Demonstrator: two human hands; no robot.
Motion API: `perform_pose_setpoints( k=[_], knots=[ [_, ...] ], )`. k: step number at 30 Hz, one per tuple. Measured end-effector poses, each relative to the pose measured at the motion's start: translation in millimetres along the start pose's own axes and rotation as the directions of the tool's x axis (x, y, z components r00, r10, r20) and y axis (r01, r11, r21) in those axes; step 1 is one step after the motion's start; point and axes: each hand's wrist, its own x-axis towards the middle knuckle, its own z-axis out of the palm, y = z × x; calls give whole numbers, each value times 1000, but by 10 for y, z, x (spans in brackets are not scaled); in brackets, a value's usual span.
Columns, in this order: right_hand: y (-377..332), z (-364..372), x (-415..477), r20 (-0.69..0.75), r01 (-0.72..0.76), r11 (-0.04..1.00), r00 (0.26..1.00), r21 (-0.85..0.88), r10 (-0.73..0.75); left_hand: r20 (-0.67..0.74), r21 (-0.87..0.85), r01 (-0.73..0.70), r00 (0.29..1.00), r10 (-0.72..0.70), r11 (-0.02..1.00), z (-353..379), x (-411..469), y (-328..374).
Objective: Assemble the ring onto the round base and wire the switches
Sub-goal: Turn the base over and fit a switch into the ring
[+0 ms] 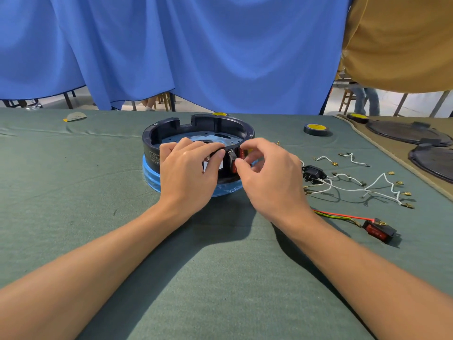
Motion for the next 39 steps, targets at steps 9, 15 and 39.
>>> perform_pose_setpoints(
  k=[9,15,39],
  knots=[
    [-22,45,30,25,72,997,997,-11,-72,-7,-3,10,1000,-10,1000,2,-2,9],
    [-13,-43,142,122,-15,997,993,80,5,-10,-23,32,999,-32,999,-9,10,9],
    [4,79,43,-63,240,970,968,-37,-242,-1,-4,20,1000,-20,1000,-21,8,2]
  ],
)
